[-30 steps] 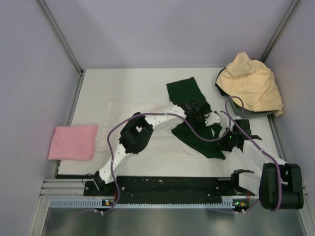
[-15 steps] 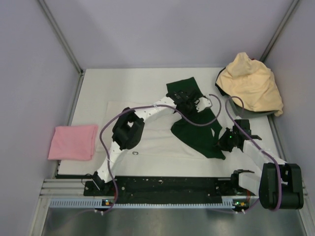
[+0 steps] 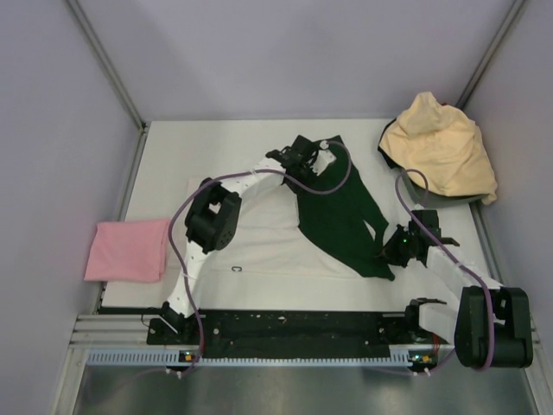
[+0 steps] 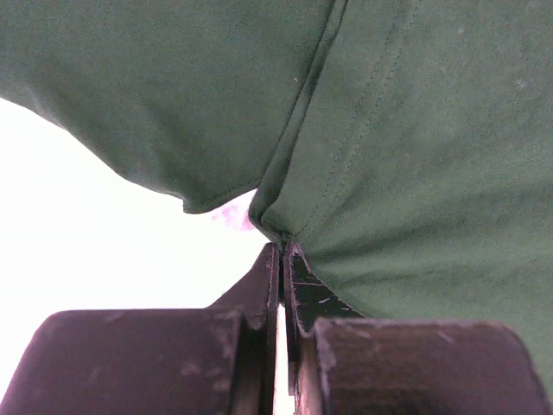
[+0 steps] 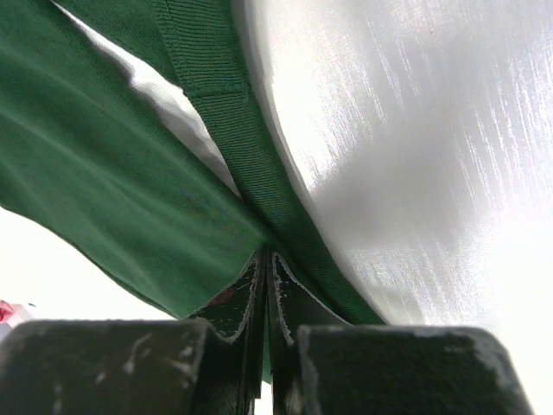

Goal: Fold and stack the t-shirts
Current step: Fold the flattened tshirt in 1/3 of the way, then grap the side of the flattened tshirt furthest away from the robot with both arms

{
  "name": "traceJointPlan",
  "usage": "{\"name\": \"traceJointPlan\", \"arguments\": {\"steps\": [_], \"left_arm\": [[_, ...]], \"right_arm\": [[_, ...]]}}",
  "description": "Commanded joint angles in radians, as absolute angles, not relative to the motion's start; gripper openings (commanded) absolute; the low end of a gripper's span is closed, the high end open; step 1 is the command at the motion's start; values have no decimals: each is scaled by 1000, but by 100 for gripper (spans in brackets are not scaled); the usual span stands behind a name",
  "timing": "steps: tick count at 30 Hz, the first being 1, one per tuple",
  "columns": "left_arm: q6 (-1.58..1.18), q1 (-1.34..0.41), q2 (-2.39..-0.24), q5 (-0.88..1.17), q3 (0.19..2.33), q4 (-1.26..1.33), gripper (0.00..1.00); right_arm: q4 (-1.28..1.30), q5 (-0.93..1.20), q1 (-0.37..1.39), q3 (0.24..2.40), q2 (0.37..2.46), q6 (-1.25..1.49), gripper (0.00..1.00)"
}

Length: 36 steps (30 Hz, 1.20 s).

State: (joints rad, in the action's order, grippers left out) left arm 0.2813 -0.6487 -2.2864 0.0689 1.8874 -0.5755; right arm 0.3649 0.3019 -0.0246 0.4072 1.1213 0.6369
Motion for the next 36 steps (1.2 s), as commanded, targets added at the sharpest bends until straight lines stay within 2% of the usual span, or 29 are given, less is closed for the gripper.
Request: {"name": "traceJointPlan", "arguments": {"steps": [1,2,5,7,11,12,16,19,27,36], "left_arm": [[258,-657,-2250,11,1873,-546,2],[258,-655,-2249,9,1871,-545,6],[264,-653,-2246,9,1873,-546,27],[267,-655,-2240,9,1882,-548,37],[333,-650,-2198,15,1930,-601,42],[354,-643,-2175,27,1937,-621,43],[469,-586,-2044,83,1907,-716,54],[541,-485,-1962,104,1852,-753,61],[693,-178,-1983,172,1891,-873,63],[877,-6,-2167,88,2040,-976,66]], "right_arm": [[406,242,-32,394,1144,615,0],[407,241,-34,394,1144,615,0],[407,239,-34,394,1144,617,0],[407,239,-34,396,1146,614,0],[420,236,-34,423,1134,583,0],[434,248,-34,451,1120,565,4],[457,307,-17,641,1057,490,34],[454,320,-8,855,1103,414,54],[494,331,52,1533,1654,276,69],[710,278,110,2302,2349,247,69]]}}
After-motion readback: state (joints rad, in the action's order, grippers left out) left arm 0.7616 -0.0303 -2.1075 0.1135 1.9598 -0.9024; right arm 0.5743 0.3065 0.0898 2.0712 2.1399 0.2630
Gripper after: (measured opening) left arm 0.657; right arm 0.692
